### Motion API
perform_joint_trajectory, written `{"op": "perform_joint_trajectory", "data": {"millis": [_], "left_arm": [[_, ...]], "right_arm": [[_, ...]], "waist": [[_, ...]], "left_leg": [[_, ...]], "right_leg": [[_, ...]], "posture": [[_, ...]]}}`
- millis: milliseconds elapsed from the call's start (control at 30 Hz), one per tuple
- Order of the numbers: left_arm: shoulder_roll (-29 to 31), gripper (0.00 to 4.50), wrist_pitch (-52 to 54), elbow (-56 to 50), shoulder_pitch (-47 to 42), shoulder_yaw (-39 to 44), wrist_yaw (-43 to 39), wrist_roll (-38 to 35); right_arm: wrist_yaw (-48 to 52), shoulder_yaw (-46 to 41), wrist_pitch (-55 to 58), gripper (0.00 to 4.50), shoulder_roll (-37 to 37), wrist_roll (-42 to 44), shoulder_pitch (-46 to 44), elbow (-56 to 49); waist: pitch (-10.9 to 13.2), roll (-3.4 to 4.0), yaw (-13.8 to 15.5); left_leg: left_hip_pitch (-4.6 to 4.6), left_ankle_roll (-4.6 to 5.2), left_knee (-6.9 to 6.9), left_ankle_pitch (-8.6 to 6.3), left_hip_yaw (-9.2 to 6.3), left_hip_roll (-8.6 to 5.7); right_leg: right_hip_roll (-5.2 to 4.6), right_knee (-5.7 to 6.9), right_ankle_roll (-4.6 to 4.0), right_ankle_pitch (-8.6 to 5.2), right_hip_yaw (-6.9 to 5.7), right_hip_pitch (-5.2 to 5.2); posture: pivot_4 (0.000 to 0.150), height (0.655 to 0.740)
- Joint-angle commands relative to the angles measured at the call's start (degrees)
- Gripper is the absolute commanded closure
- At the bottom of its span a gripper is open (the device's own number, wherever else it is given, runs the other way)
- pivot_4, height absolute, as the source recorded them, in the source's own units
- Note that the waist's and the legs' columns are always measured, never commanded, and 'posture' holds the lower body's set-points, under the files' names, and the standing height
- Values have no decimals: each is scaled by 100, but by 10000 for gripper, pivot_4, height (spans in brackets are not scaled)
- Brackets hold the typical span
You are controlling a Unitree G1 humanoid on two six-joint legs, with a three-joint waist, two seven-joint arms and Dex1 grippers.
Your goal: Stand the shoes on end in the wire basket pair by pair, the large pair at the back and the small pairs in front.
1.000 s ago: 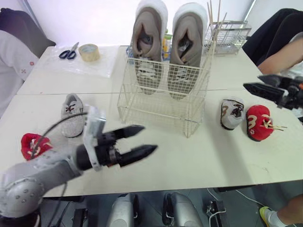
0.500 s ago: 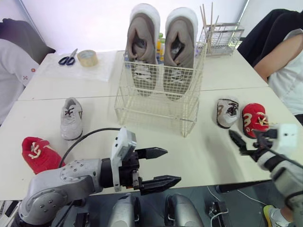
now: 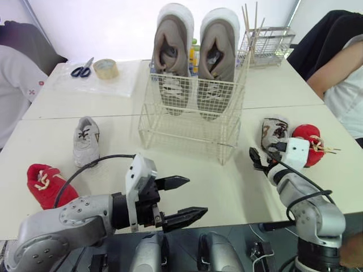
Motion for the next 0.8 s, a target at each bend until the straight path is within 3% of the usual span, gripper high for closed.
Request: {"op": "perform_joint_trajectory", "data": {"millis": [33, 333, 433, 533, 700, 800], "left_arm": [[139, 799, -192, -267, -39, 92, 222, -222], [126, 799, -353, -290, -111, -118, 588, -142], [111, 0, -397, -248, -119, -149, 579, -66], [153, 0, -433, -212, -84, -82, 498, -14], [376, 0, -616, -107, -45, 416, 306, -330], [743, 0, -756, 296, -108, 1356, -41, -957]], "right_arm": [[-423, -178, -393, 0, 221, -376, -411, 657], [-546, -255, -1633, 0, 342, -842, -1322, 2500], [-603, -296, -1877, 8935, 343, -921, -1559, 2979], [-542, -244, -2027, 22310, 348, -952, -1673, 3163], [-281, -178, -2034, 25091, 137, -945, -1787, 2851], [340, -124, -2399, 25091, -707, -995, -2705, 2338]], "waist": [[1, 3, -12], [2, 2, -53], [1, 0, -101], [0, -1, -133], [-2, -5, -150], [32, 33, -148]], "left_leg": [[0, -1, 0, 0, 0, 1], [2, -5, -15, 4, 2, -1], [3, -12, -17, 8, 2, -2], [7, -23, -24, 15, 2, -1], [11, -25, -31, 16, 2, 0], [6, -22, -35, 14, 7, -2]], "right_leg": [[2, 0, 0, 0, 0, 0], [4, -5, 5, 3, 0, -3], [4, -4, 7, 4, -1, -2], [4, -5, 21, 12, 0, -2], [4, -6, 21, 12, 0, -2], [2, -6, 9, 5, 2, -12]], "posture": [[1500, 7400], [1500, 7400], [1500, 7400], [1500, 7400], [1500, 7400], [1500, 7400]]}}
